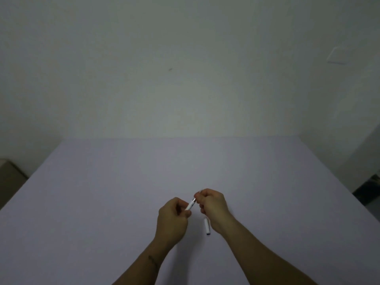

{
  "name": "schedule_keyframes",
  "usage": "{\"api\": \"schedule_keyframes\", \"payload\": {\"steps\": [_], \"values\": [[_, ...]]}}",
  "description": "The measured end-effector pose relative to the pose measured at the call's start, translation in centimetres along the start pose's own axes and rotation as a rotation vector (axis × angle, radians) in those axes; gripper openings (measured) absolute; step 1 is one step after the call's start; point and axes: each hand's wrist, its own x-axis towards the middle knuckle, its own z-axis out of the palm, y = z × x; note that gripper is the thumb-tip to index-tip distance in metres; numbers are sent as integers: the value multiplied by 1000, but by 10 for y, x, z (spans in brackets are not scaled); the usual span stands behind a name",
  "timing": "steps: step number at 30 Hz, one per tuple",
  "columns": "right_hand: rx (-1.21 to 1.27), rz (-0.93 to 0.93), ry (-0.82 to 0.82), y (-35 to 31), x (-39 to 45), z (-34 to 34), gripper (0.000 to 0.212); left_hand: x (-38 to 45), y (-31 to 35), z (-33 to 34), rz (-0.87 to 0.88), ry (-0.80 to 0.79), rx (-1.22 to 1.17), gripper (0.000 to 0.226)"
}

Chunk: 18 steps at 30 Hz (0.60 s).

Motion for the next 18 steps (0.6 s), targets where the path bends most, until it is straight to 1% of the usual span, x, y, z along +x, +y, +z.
{"api": "schedule_keyframes", "payload": {"steps": [4, 6, 10, 12, 14, 16, 18], "values": [[45, -37, -28, -1, -4, -1, 22, -2, 4, -3, 16, -19, 8, 17], [84, -45, -47, -1, -6, -2, 24, -3, 7, -4, 35, -19, 3, 15], [286, 39, -138, -1, -7, -5, 13, -8, 8, -4, 71, 14, -10, 12], [242, 56, -145, 0, -8, -4, 9, -11, 7, -2, 74, 37, -15, 12], [174, 54, -95, 0, -8, -2, 10, -12, 6, 0, 61, 51, -16, 13], [161, 64, -73, -1, -8, -3, 11, -12, 5, 0, 50, 60, -11, 14], [162, 87, -120, -4, -9, -5, 17, -11, 4, -1, 41, 67, -7, 14]]}}
